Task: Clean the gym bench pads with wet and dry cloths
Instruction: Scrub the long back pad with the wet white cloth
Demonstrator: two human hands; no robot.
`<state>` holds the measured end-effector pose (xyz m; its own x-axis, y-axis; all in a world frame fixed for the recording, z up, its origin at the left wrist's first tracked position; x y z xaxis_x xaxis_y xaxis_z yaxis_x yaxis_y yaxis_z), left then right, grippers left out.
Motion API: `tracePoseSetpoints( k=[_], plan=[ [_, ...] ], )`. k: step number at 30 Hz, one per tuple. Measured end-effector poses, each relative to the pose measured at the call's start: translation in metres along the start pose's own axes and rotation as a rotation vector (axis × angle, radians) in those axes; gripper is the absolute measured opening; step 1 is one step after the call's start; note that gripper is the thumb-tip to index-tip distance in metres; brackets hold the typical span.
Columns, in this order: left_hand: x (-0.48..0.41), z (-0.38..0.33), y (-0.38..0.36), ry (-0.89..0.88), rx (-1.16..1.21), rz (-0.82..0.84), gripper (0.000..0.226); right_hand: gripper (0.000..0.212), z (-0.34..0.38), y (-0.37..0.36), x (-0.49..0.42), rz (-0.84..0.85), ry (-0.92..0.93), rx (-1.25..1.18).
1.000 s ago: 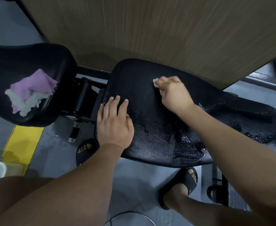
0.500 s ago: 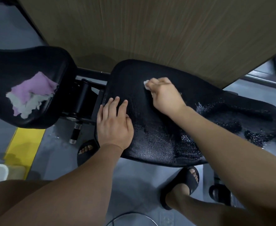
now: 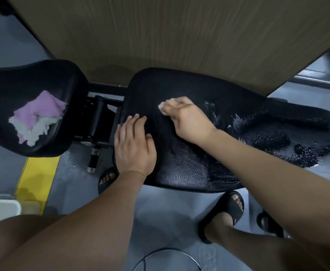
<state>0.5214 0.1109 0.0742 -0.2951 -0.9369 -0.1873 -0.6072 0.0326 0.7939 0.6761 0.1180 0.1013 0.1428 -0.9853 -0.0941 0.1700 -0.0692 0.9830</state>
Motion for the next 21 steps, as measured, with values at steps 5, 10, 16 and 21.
tracePoseSetpoints(
  k=[5, 10, 16, 21],
  plan=[
    [0.0, -0.001, -0.001, -0.002, -0.01, 0.003, 0.044, 0.05, 0.057, 0.009, 0.108, 0.158, 0.299, -0.174],
    [0.001, -0.003, -0.001, 0.001, -0.033, 0.003, 0.041, 0.049, 0.038, 0.008, 0.1, 0.166, 0.335, -0.128],
    [0.002, -0.006, -0.001, 0.01, -0.053, 0.002, 0.044, 0.046, 0.03, 0.002, 0.087, -0.008, 0.11, -0.129],
    [0.001, -0.011, -0.002, 0.03, -0.118, 0.062, 0.043, 0.061, 0.045, 0.01, 0.169, 0.067, 0.21, -0.125]
  ],
)
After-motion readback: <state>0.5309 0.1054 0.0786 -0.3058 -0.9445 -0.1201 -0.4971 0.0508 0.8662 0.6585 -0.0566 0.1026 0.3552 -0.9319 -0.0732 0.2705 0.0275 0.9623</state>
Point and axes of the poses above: each hand's wrist, its own x-axis away from the middle knuckle, its own y-axis out of the back of the hand, z = x × y, the point moved 9 cm from there along -x, towards the middle knuckle, and after that the axes turned 10 degrees about x, right-handed, at the moved point
